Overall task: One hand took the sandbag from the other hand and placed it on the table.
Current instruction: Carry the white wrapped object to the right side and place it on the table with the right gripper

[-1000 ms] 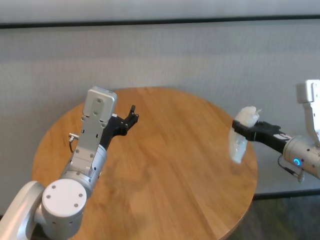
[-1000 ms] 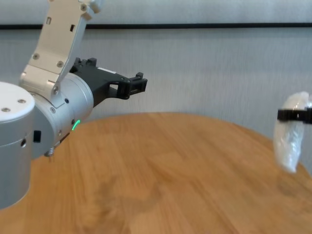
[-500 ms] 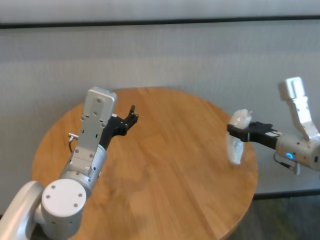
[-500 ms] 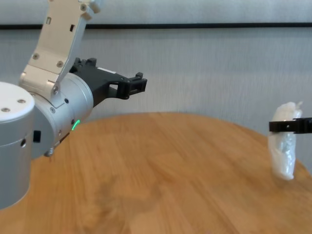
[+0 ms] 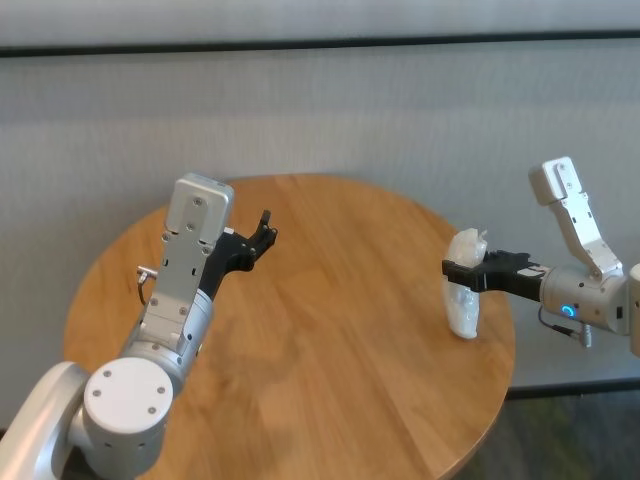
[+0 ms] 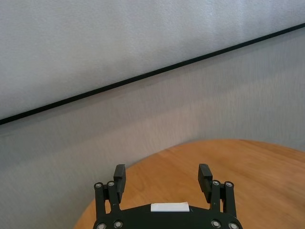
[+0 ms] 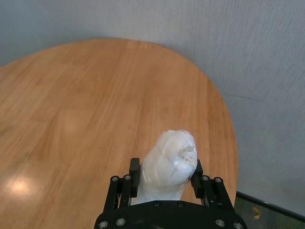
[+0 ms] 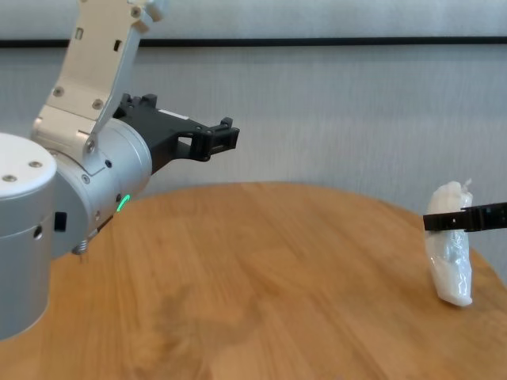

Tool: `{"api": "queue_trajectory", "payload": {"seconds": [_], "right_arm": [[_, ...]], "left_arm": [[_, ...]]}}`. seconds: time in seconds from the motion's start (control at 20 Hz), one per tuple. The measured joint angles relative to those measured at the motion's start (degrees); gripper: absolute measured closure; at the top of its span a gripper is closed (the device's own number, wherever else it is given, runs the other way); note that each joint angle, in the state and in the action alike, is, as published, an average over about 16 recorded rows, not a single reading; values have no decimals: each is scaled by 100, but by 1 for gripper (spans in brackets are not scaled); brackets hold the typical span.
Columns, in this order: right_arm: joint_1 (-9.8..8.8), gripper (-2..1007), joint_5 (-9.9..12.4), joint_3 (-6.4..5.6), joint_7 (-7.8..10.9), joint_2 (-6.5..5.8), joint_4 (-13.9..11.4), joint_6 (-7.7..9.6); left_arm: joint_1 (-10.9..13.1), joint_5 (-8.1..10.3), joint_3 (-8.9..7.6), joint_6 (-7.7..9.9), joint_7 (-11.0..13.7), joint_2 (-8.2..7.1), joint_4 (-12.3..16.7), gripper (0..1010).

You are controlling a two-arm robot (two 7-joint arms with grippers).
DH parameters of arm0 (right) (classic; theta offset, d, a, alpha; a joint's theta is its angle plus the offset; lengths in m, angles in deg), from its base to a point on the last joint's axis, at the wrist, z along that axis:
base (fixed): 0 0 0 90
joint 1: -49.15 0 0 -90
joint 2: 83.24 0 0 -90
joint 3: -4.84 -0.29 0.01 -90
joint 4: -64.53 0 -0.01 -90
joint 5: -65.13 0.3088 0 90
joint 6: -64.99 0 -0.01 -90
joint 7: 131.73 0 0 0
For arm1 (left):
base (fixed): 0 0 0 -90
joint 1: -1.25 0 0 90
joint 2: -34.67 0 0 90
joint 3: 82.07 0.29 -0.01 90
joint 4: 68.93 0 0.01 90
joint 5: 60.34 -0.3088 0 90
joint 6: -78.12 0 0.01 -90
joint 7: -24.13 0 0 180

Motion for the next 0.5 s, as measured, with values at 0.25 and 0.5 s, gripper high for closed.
{"api": "queue_trajectory", "payload": {"seconds": [0.25, 0.5], "right_arm": [[36, 362, -34, 31, 37, 10, 47, 23], [17, 300, -17, 16, 22, 9, 22, 10]], "left_arm": [[0, 0, 0, 0, 0, 0, 0, 8], [0, 0, 0, 0, 0, 0, 0, 8]]}}
